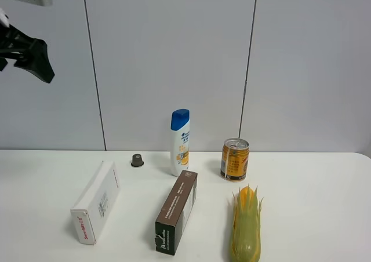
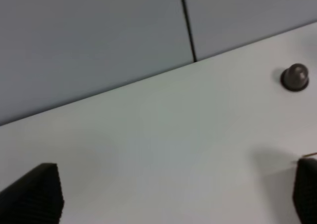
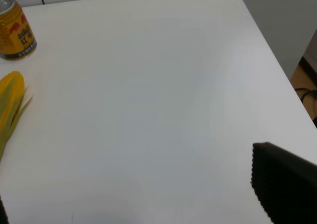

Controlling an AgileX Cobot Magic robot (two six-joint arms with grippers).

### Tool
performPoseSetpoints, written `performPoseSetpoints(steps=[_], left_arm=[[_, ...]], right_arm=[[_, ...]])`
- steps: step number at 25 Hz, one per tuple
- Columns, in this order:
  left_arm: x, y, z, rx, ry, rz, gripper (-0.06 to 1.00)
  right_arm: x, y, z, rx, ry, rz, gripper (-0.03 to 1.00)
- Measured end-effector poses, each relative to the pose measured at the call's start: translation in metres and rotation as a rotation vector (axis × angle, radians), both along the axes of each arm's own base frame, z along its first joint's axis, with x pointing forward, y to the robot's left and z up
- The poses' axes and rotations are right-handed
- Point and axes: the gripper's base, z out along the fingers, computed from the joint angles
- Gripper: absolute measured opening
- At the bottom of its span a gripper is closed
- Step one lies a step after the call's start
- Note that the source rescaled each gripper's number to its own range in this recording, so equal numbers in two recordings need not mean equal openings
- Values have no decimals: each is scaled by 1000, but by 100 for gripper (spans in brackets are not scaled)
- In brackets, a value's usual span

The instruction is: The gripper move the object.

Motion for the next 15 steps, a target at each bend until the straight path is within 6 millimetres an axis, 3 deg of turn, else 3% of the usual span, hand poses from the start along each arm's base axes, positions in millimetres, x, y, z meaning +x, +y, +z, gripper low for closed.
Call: performPoseSetpoints(steps=[4,8,15], left_arm=[[-27,20,16,20,-57,46,91],[-69,38,15,23,-82,114,91],[-163,36,25,-12,-181,159,91]], right_arm=[[0,0,0,0,0,0,100],[0,0,0,0,0,0,100],[0,0,0,0,0,0,100]])
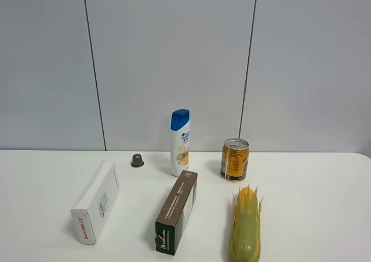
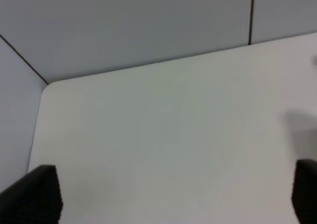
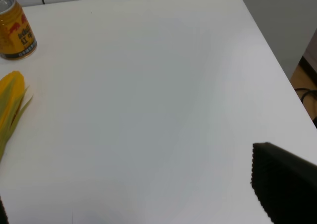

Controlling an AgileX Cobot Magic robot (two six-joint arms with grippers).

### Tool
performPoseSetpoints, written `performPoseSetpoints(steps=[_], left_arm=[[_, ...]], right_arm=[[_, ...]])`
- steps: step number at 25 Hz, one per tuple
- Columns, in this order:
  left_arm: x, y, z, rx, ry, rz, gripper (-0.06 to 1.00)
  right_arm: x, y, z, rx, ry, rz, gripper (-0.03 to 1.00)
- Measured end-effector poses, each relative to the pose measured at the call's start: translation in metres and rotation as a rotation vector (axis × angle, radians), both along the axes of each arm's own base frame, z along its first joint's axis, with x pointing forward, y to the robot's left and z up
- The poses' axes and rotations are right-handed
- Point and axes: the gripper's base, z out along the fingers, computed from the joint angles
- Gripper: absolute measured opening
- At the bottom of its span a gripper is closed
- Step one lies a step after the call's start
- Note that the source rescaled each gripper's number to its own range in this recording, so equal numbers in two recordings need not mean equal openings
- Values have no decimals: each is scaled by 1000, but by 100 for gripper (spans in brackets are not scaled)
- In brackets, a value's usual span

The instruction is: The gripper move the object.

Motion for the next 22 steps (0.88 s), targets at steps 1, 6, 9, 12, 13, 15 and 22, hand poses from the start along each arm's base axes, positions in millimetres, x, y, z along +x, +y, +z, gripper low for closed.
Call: performPoseSetpoints(steps=[1,6,9,12,13,15,22], left_arm=[[-16,-2,1,-5,-17,1,91],[-75,-9,-12,-46,2,19,91],[-107,-12,-21,-68,9,27,91],[-134,-15,-26,-82,-11,35,91],[-140,-16,-27,-90,-14,39,91],[-153,-18,-29,-108,-37,49,91],[-187,-18,-34,-125,-145,93,91]], right_arm=[[0,0,0,0,0,0,100],[0,0,0,0,0,0,100],[0,0,0,0,0,0,100],[0,0,0,0,0,0,100],[0,0,0,0,0,0,100],[0,0,0,0,0,0,100],[0,0,0,0,0,0,100]])
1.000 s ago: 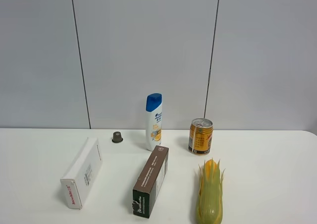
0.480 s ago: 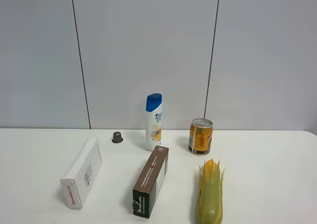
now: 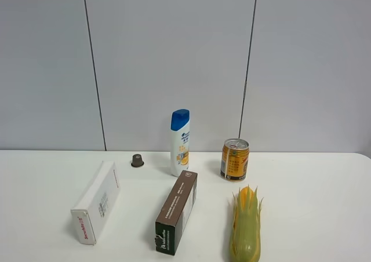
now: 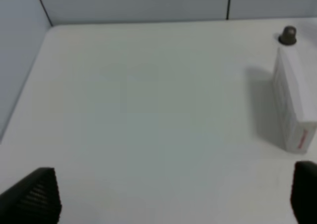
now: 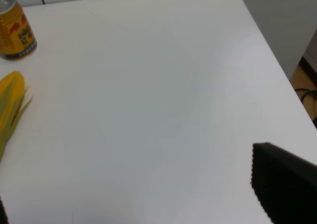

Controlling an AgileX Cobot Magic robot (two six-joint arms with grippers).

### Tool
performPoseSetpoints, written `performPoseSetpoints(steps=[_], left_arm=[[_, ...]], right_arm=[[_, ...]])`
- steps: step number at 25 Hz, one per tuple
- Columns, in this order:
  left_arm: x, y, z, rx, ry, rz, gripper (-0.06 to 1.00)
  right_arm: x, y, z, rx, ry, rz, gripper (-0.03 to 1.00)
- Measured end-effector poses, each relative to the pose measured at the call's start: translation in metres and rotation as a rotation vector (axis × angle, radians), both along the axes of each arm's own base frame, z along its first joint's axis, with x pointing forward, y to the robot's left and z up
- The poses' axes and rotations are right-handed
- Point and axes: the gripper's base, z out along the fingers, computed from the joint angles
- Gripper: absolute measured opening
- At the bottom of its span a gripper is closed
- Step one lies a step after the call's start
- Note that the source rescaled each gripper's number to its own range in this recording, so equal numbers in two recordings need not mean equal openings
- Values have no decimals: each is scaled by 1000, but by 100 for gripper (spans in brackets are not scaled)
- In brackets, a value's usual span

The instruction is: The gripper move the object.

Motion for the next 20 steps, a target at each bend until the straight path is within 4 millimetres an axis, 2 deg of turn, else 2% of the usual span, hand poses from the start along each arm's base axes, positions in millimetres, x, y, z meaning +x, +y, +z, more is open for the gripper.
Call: performPoseSetpoints(steps=[5,12,20], left_arm=[[-4,0,-7,-23,-15,19,91],[16,-3,-40,-85,49,-17,91],[18,-3,-40,-92,33,-17,91]], right_arm=[[0,0,0,0,0,0,100],[0,0,0,0,-1,0,100],[0,0,0,0,-1,0,100]])
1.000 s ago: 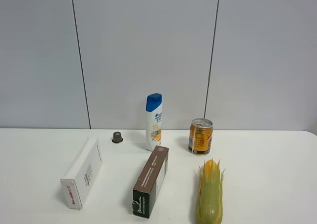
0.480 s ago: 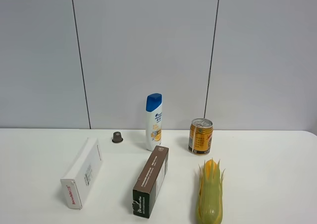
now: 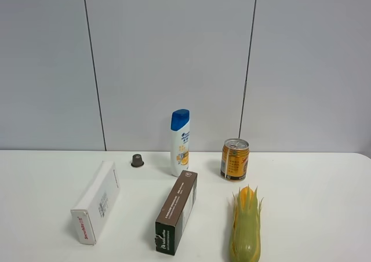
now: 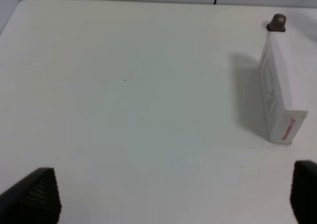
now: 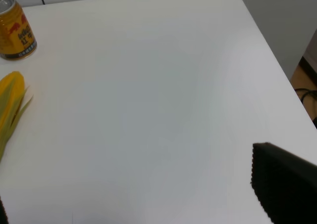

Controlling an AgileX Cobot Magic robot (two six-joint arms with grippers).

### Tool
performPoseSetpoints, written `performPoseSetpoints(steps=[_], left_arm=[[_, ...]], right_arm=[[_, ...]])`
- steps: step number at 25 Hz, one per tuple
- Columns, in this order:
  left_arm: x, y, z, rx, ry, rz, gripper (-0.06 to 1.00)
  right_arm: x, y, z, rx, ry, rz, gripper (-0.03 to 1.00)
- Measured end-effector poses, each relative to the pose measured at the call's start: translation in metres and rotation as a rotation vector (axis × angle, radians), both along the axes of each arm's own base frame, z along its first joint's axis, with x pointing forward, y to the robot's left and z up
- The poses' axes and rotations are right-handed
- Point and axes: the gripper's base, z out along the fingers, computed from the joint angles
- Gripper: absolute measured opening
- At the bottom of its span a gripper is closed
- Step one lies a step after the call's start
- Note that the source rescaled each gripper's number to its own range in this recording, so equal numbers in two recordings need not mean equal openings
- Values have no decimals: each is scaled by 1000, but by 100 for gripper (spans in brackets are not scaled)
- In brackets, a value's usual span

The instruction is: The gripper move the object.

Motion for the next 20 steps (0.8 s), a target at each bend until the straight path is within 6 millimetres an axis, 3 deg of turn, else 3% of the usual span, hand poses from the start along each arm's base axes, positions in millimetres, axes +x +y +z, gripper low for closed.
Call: performPoseSetpoints(steps=[20], left_arm=[[0,1,0,11,1,4,91]], right_arm=[[0,0,0,0,0,0,100]])
